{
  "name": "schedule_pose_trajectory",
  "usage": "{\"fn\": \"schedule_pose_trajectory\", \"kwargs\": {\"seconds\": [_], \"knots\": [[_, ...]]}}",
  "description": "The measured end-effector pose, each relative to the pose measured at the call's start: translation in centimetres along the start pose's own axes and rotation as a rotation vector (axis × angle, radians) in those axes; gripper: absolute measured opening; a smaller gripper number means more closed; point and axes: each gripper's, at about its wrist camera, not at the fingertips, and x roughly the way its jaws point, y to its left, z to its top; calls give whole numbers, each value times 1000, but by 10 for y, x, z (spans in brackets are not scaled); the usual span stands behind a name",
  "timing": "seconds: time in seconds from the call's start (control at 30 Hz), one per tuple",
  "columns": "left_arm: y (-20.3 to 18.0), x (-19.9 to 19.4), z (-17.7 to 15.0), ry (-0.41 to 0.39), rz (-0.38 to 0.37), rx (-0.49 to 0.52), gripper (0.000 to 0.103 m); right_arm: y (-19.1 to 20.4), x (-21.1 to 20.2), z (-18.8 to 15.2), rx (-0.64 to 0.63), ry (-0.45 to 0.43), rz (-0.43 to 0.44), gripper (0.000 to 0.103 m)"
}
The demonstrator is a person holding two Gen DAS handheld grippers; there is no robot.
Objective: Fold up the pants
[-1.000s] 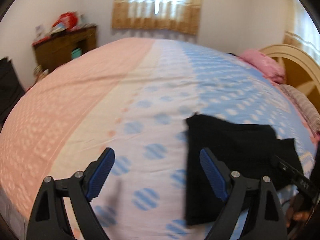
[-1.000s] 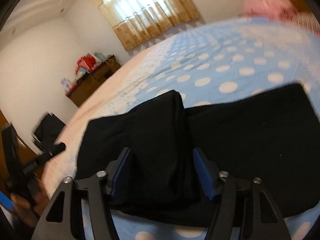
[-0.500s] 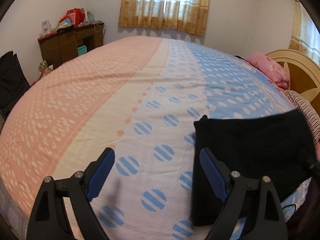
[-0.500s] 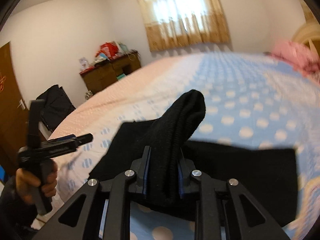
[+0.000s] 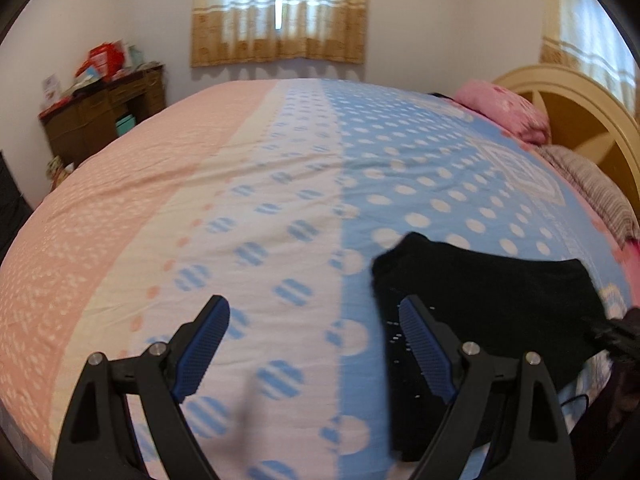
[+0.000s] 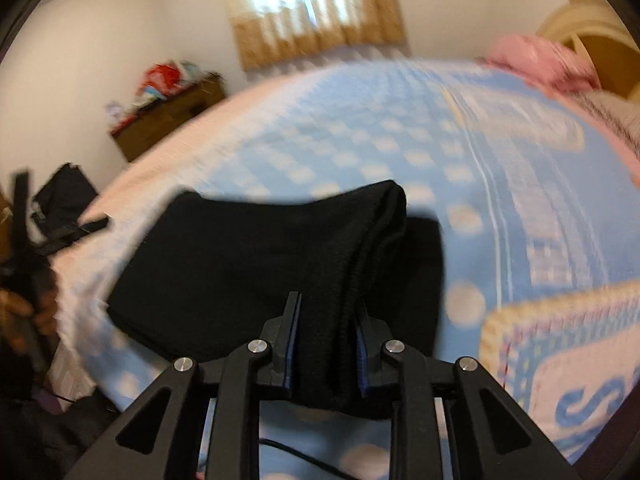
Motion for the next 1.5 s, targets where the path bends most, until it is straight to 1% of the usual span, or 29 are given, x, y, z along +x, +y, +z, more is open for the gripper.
{"fn": "schedule_pose_trajectory", "kwargs": {"seconds": [0.03,0.07,0.1,0.27,0.33,0.37,0.4,0.43,0.47,0.5,0.57,0.67,0.73,0.77,0.8,0.83,0.9,0.93,0.97,1.1,1.17,1.2,1.23,1.27,1.3,1.33,1.37,1.43,1.5], "knots": [[-7,3,-1,7,-7,11,90,-4,4,-7,19,-11,7,26],[-14,7,-3,19,-15,26,90,-8,4,-12,42,-52,20,27],[-19,10,-5,28,-14,38,90,-8,3,-14,57,-63,25,27],[-35,25,-19,74,9,92,90,-12,1,-15,122,-58,51,32],[-37,27,-22,82,17,103,90,-15,-9,-12,157,-58,33,34],[-37,27,-24,84,18,104,90,-14,-19,-10,175,-79,-10,34],[-37,27,-24,85,19,103,90,-11,-29,-8,167,-100,-90,34],[-36,27,-24,86,18,100,90,-5,-37,-6,133,-126,-182,34],[-36,28,-25,88,17,96,90,6,-46,-4,79,-168,-246,34],[-36,28,-25,88,14,91,90,15,-52,-1,42,-199,-253,34],[-37,28,-25,88,12,92,90,29,-54,4,4,-212,-212,34],[-41,29,-27,82,30,113,90,48,-46,9,-53,-227,-149,34],[-43,30,-27,81,40,117,90,56,-28,13,-60,-184,-91,34],[-44,30,-27,84,47,118,90,58,-22,13,-59,-170,-80,34],[-45,31,-28,87,55,121,91,59,-12,11,-55,-152,-79,34],[-46,32,-29,92,67,124,92,56,-4,9,-45,-134,-99,34],[-47,34,-30,99,79,129,95,43,16,8,-6,-69,-182,32],[-47,35,-30,101,82,129,95,37,20,6,22,-74,-166,32],[-48,35,-30,103,84,129,95,33,19,4,43,-101,-151,32],[-45,36,-30,113,83,122,98,41,18,7,15,-74,-184,32],[-42,33,-29,122,67,116,98,39,11,10,46,-75,-163,34],[-40,31,-29,125,60,117,98,36,4,10,74,-93,-157,34],[-38,29,-28,123,56,119,98,34,-6,11,94,-134,-170,34],[-36,26,-27,117,61,118,98,33,-19,11,104,-189,-186,36],[-33,24,-25,110,73,113,98,31,-26,10,111,-226,-193,42],[-30,21,-22,99,78,102,99,29,-32,9,125,-253,-196,61],[-28,20,-20,89,74,90,100,25,-37,8,144,-273,-194,78],[-24,18,-16,80,44,64,102,14,-39,8,179,-279,-173,79],[-21,18,-12,83,18,35,102,1,-32,6,224,-242,-165,79]]}}
